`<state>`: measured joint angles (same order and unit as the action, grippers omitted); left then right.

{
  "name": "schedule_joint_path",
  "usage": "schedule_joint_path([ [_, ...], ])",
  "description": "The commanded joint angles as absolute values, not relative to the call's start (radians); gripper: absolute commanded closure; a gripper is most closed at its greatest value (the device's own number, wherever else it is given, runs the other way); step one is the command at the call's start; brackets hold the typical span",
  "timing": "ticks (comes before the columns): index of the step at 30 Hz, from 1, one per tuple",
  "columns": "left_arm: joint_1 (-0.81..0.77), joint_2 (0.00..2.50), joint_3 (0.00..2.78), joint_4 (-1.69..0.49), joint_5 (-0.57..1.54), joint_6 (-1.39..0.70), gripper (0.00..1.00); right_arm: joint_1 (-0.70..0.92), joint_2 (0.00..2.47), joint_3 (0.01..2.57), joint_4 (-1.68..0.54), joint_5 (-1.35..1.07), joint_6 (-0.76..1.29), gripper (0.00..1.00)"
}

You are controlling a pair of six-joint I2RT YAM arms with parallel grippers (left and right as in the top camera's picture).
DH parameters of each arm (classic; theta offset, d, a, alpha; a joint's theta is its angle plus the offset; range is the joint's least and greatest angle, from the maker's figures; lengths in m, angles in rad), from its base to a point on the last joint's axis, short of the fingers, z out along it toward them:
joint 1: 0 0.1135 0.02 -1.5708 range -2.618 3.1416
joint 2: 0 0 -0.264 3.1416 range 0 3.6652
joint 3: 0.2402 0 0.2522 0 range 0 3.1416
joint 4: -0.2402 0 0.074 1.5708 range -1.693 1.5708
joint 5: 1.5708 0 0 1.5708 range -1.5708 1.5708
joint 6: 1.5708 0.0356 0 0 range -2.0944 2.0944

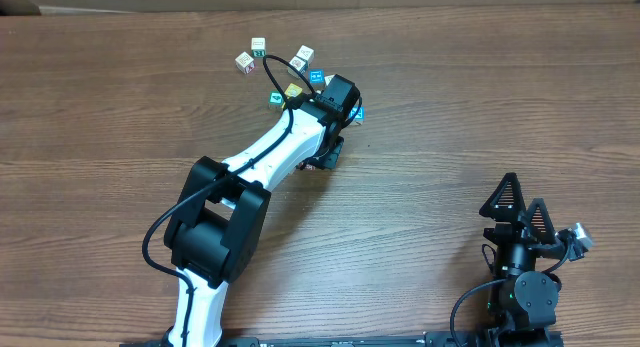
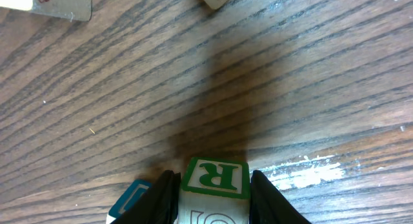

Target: Form a circle

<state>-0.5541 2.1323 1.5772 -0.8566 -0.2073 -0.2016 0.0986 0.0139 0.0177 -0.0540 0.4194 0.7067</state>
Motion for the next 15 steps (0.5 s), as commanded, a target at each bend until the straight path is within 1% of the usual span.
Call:
schedule_joint_path([
  [1, -0.548, 2.138, 1.571, -0.862, -0.220, -0.179, 0.70, 0.095, 0.003, 0.008, -0.054, 0.426, 0.707, 0.00],
  [15, -0.548, 2.138, 1.571, -0.853, -0.221, -0.152, 0.71, 0.095, 0.003, 0.008, -0.054, 0.426, 0.706, 0.00],
])
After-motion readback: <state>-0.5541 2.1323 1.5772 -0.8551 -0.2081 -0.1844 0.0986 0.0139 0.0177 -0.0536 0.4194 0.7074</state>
